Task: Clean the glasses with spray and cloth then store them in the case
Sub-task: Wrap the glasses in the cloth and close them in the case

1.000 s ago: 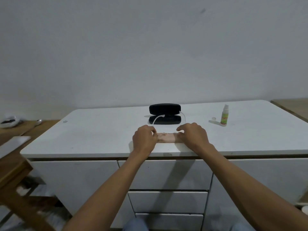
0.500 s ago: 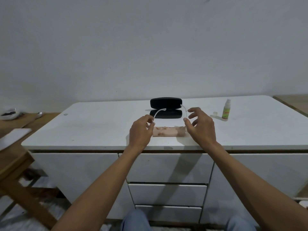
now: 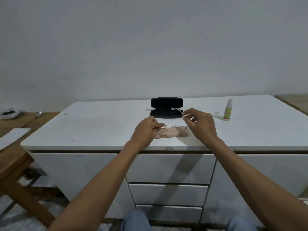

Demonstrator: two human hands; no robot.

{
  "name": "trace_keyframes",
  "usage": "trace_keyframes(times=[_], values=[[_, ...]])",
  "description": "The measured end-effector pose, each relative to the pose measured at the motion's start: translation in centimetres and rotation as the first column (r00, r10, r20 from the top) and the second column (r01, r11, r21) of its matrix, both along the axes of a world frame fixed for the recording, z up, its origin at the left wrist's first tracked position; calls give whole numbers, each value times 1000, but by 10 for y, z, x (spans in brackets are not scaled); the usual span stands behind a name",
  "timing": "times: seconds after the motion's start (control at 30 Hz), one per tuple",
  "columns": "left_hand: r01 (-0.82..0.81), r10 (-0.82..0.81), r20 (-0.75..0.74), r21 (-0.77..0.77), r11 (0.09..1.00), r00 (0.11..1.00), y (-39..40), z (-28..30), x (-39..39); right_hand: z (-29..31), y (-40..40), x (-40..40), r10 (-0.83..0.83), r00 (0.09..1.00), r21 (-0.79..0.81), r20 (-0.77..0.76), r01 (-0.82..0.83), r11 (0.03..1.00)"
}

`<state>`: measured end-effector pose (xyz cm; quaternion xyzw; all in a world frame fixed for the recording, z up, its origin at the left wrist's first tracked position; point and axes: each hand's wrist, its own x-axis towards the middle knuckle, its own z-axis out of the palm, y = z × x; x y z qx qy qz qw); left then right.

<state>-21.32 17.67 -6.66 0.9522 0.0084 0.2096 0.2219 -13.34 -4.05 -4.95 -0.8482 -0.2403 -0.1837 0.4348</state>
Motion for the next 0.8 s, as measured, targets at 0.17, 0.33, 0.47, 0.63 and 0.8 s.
trace_keyframes(times=[0.17, 0.33, 0.47, 0.63, 0.8], values=[[-20, -2, -66, -318, 948, 998, 10, 1, 3, 2, 11, 1, 58, 998, -126, 18, -56, 991], [-90, 20, -125, -592, 801, 992, 23, 0, 4, -2, 22, 5, 98, 995, -258, -12, -97, 961], [-88, 7, -124, -661, 745, 992, 26, -1, 4, -6, 27, 8, 77, 997, -323, -15, -78, 943], [-95, 27, -117, -622, 777, 993, 21, 4, 2, -5, 24, 6, 71, 997, -331, -12, -71, 941], [-10, -1, -32, -355, 935, 999, 14, 12, -8, 1, 5, 4, 184, 982, -312, -34, -186, 932]])
